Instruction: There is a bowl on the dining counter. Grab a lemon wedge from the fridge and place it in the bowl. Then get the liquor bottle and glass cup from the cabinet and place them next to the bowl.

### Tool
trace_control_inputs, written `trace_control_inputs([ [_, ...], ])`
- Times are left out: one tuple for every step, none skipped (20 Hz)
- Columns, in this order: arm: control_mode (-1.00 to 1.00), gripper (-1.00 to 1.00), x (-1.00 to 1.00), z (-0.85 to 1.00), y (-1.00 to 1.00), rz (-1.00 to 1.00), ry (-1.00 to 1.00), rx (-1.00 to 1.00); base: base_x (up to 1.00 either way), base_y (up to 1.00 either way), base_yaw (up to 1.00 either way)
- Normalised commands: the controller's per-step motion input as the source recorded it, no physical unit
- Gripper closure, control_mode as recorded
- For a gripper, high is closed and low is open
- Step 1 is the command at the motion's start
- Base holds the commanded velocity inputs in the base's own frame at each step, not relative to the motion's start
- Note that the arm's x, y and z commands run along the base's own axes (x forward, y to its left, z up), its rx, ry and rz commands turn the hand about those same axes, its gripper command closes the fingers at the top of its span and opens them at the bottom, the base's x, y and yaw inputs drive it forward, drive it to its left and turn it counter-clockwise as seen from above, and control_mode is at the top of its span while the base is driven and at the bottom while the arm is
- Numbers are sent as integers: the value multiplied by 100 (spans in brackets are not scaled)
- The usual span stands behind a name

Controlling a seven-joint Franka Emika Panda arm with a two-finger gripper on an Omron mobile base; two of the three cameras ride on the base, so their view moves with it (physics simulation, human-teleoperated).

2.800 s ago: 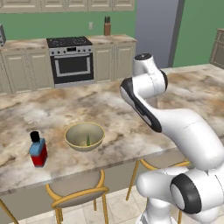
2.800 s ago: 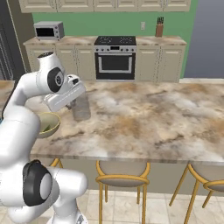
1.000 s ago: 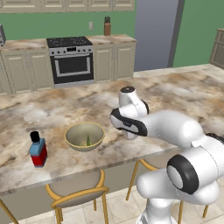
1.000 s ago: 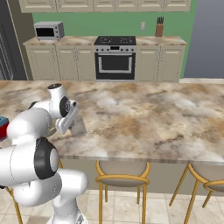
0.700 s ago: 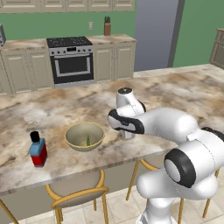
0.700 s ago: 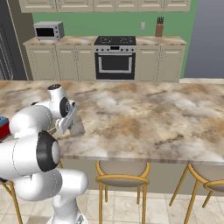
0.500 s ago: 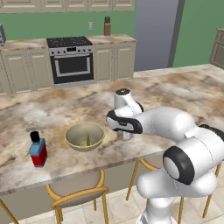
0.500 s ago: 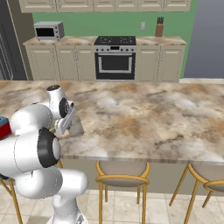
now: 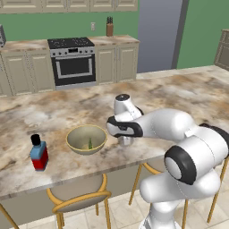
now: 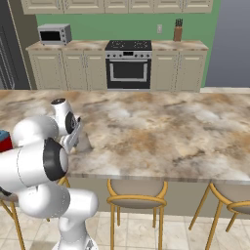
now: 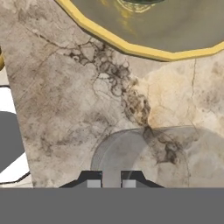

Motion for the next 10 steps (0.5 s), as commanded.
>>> trace_control_inputs([
  [-100,100,0,-19,0,1,0,0,0,0,0],
  [-100,100,0,-19,0,1,-1,0,0,0,0],
  [-100,100,0,-19,0,1,-1,0,0,0,0],
  [-100,100,0,-19,0,1,-1,0,0,0,0],
  [-100,100,0,-19,0,1,-1,0,0,0,0],
  [-100,100,0,-18,0,1,-1,0,0,0,0],
  [-100,100,1,-16,0,1,-1,0,0,0,0],
  [-100,100,5,-13,0,1,-1,0,0,0,0],
  [-100,100,6,-12,0,1,0,0,0,0,0],
  [-100,100,6,-12,0,1,0,0,0,0,0],
])
